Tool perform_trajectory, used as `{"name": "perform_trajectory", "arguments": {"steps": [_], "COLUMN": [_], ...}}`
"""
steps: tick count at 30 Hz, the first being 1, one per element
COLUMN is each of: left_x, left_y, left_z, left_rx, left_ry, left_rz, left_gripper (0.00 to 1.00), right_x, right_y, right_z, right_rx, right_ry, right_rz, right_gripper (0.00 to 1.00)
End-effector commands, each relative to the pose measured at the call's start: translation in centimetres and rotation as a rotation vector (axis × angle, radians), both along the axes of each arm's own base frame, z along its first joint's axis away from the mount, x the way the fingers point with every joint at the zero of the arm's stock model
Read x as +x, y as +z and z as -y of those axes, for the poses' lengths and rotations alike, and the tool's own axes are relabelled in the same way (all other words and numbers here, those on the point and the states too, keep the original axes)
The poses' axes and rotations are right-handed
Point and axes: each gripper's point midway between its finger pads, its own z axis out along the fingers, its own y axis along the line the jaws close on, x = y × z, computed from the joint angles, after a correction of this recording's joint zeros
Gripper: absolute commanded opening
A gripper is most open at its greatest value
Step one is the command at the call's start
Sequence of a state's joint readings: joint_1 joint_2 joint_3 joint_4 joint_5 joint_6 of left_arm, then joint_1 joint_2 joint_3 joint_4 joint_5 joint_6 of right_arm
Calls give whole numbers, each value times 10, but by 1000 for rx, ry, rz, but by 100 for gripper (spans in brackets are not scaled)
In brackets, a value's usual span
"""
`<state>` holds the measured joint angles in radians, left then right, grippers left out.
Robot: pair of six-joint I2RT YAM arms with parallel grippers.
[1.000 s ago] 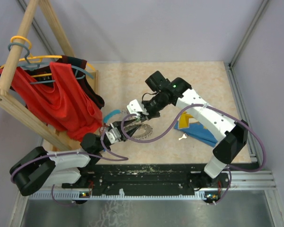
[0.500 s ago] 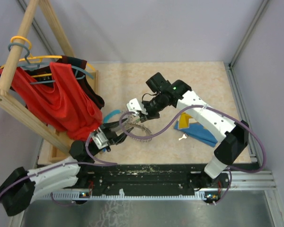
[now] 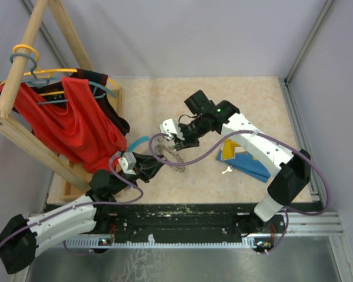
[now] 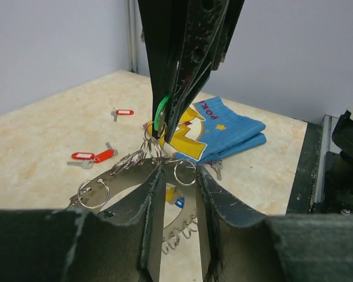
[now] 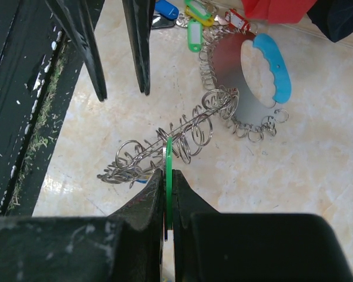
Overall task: Remove the keys from the keyring
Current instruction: Remove the key from the keyring.
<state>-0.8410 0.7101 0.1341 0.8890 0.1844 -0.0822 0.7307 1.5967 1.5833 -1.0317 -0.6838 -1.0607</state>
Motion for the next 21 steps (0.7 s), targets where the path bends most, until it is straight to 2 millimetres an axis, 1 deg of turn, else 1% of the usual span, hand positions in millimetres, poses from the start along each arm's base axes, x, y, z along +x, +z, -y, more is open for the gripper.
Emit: {"name": "perform_trajectory", "arguments": {"steps": [1, 5, 8, 14, 21], "left_x": [11, 16, 21, 25, 26], "left_y": [0, 2, 0, 0, 6], "left_z": [10, 16, 18, 20, 18], "left_rx": [30, 44, 64, 65, 42], "left_ry": [9, 15, 26, 34, 47], "left_rz": [-43, 14, 34, 28, 28], "left_gripper": [32, 32, 33, 33, 32], "right_x": [-3, -4, -5, -5, -5], "right_y": [38, 37, 38, 37, 36], "right_z": [-5, -5, -4, -5, -5], "right_rx": [121, 122, 124, 122, 121], "right_ry": [9, 9, 9, 12, 13], "right_rz": [55, 53, 53, 50, 43], "right_gripper": [0, 0, 0, 0, 0]}}
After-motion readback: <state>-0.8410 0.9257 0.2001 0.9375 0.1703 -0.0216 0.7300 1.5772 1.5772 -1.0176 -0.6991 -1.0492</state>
